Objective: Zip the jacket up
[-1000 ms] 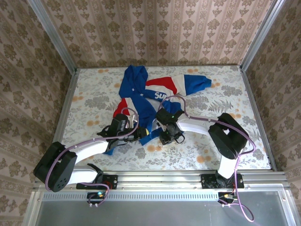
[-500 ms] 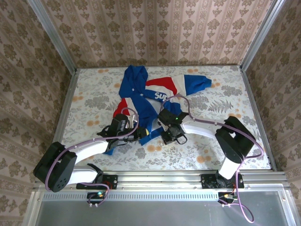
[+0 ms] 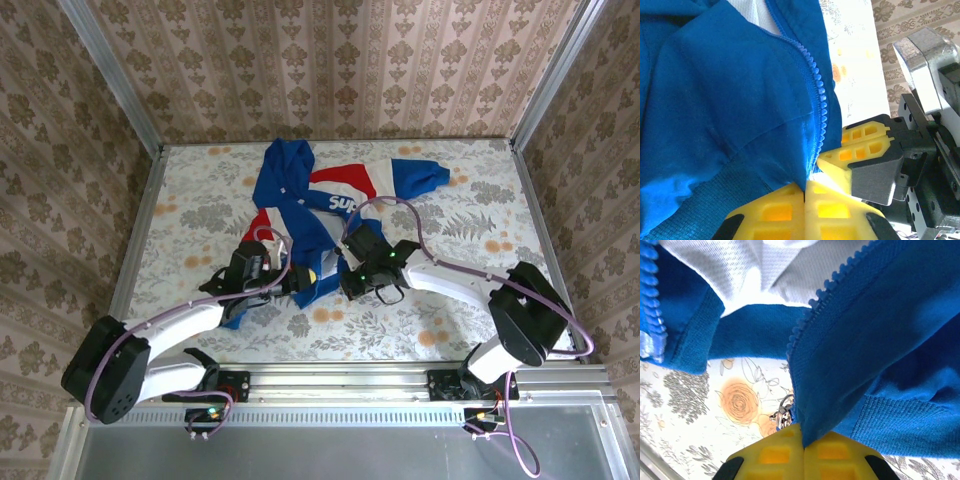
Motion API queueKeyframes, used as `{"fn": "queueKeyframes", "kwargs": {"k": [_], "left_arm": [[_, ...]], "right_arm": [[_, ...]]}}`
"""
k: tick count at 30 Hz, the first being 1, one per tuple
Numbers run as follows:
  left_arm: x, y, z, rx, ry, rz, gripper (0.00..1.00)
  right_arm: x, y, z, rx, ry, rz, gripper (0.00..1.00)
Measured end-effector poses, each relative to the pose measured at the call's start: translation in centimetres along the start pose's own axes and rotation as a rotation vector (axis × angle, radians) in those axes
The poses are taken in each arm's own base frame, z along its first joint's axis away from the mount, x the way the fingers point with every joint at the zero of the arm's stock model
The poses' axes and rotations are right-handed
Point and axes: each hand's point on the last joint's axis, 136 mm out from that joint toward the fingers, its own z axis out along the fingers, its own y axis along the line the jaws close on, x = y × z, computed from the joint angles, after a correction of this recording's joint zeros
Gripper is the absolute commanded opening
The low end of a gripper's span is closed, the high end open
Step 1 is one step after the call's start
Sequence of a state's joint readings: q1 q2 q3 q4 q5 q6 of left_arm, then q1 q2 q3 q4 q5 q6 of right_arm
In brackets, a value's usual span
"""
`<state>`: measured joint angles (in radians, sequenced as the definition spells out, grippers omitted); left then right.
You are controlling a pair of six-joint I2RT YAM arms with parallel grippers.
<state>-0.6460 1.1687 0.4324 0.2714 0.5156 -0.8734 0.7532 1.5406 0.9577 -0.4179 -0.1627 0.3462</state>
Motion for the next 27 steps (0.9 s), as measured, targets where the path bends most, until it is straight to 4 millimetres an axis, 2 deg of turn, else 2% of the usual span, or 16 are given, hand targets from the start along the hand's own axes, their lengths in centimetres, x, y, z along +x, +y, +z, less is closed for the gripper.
{"fn": "queueKeyframes", "kwargs": {"k": [9,15,21,27], "left_arm": [[-0.3,-0.7,-0.3,0.034,-0.023,0.029,0.00],[-0.8,-1.7,-0.5,0.069,-0.045,0.061,0.00],[-1.4,-2.9,-0.9,0.106,-0.065,0.118,0.00],[-2.9,-5.5,-1.5,0.170,-0.114,0.210,0.00]], "right_arm": [[-0.5,0.6,-0.6,-0.078,-0.046,0.032,0.00],[-1.9,1.5,-2.7,-0.119,-0.123,0.018,0.00],[-3.8,2.5,-5.8,-0.167,-0.236,-0.014,0.00],[-4.4,2.8,-7.2,-0.182,-0.283,-0.054,0.00]]}}
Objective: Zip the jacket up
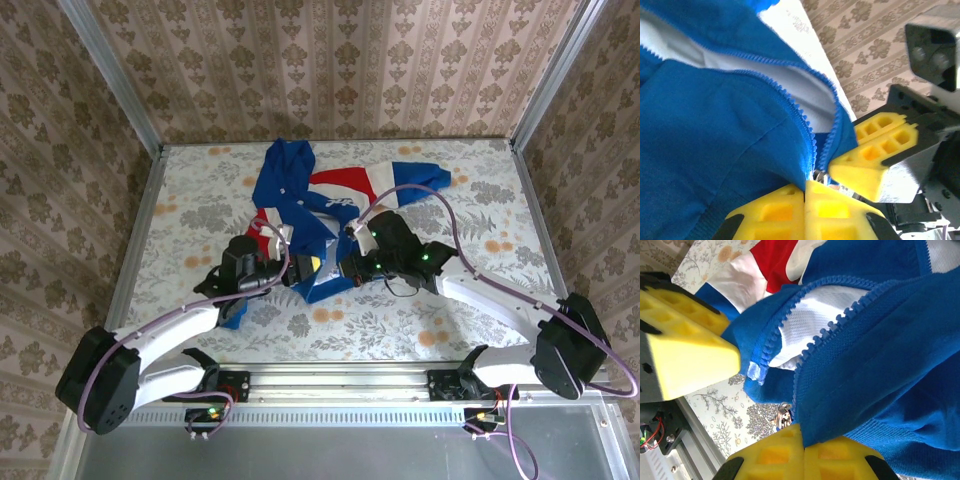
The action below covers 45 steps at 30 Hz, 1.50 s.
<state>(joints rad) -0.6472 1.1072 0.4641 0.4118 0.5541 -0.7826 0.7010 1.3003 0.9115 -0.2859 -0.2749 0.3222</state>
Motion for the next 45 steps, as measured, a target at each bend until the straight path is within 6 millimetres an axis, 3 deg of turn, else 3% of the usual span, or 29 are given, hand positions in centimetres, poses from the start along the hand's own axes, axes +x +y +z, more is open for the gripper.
{"fn": "queueKeyframes", "kwargs": {"k": [5,13,24,35,45], "left_arm": [[-1.4,-1.5,0.0,0.043,-0.043,0.076,0.00],[-1.6,-3.2,0.1,0.091,-0.063,0.183,0.00],[-2.5,-5.0,0.0,0.144,-0.115,0.309,0.00],[-3.1,-5.1,-0.2,0.143,-0.151,0.337,0.00],[-2.3,-4.1,-0.8,0.123,-0.155,0.329,0.00]], "right_arm": [[-0.6,0.5,-0.8,-0.018,-0.030,-0.042,0.00],[-2.4,1.6,-1.8,-0.059,-0.107,-0.097,0.00],[-2.8,2.1,-1.8,-0.087,-0.130,-0.118,0.00],[-2.9,2.1,-2.0,-0.091,-0.147,-0.122,0.00],[-2.9,1.7,-2.0,-0.084,-0.148,-0.116,0.00]]}}
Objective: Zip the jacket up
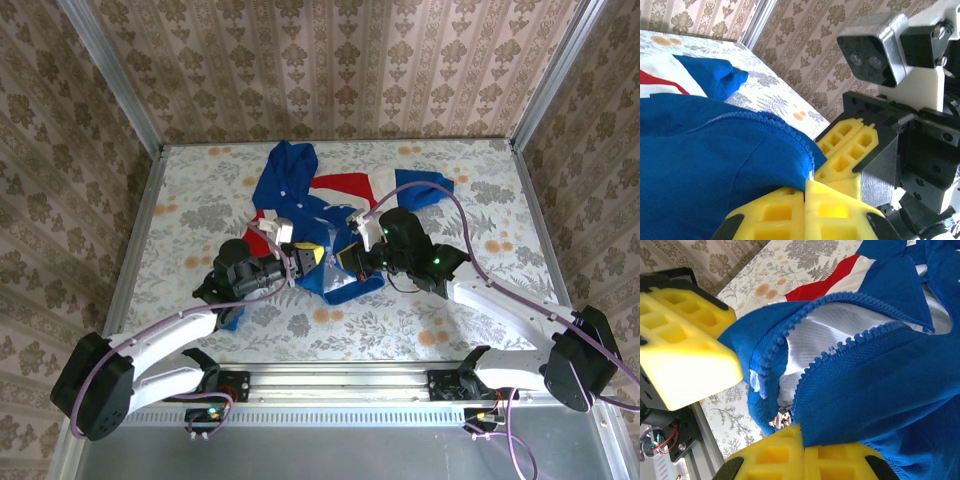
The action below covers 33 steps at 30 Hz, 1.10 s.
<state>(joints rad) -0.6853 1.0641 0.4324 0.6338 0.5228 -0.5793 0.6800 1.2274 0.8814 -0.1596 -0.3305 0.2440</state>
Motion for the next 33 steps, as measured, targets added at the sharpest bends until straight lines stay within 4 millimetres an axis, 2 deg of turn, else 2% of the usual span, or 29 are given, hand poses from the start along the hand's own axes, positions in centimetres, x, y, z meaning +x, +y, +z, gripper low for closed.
{"fn": "queueKeyframes", "kwargs": {"k": [8,33], "left_arm": [[0.91,0.38,-0.24,-0.008,0.014,-0.011,0.00],[0.53,0.24,-0.29,0.003,0.000,-0.049,0.00]], "right_arm": [[-0.22,-0.13,-0.20,0.003,-0.009,0.000,0.00],[0.03,0.36,-0.07,-0.041,-0.027,-0.011,0.00]]}}
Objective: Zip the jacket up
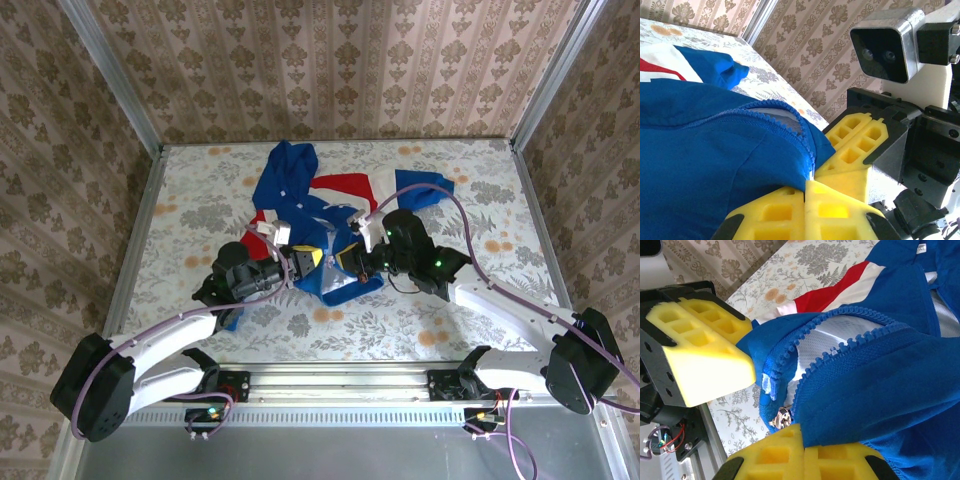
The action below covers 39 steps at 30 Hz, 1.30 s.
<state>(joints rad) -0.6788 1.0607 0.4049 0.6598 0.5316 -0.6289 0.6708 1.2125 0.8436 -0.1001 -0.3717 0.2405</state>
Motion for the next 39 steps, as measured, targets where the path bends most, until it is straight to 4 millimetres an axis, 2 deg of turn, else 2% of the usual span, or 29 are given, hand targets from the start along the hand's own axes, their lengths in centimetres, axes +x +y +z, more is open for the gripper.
{"fn": "queueKeyframes", "kwargs": {"k": [7,16,22,26,30,34,39], "left_arm": [[0.2,0.2,0.0,-0.005,0.007,-0.012,0.00],[2.0,1.4,-0.1,-0.058,0.073,-0.060,0.00],[2.5,1.1,-0.4,-0.062,0.094,-0.068,0.00],[2.3,1.0,-1.0,-0.088,0.086,-0.062,0.00],[1.1,0.9,-1.7,-0.106,0.041,-0.041,0.00],[0.7,1.8,-2.0,-0.145,0.023,-0.039,0.00],[1.9,3.2,-1.5,-0.177,0.064,-0.067,0.00]], "right_arm": [[-0.4,-0.2,0.1,0.010,-0.035,-0.035,0.00],[-1.7,-0.5,0.2,0.024,-0.106,-0.107,0.00],[-1.7,-0.7,0.3,0.034,-0.126,-0.126,0.00],[-1.8,-0.9,0.3,0.044,-0.134,-0.135,0.00],[-1.8,-0.9,0.3,0.044,-0.133,-0.151,0.00],[-1.7,-0.5,0.3,0.019,-0.129,-0.156,0.00],[-1.5,0.2,0.4,-0.020,-0.126,-0.161,0.00]]}}
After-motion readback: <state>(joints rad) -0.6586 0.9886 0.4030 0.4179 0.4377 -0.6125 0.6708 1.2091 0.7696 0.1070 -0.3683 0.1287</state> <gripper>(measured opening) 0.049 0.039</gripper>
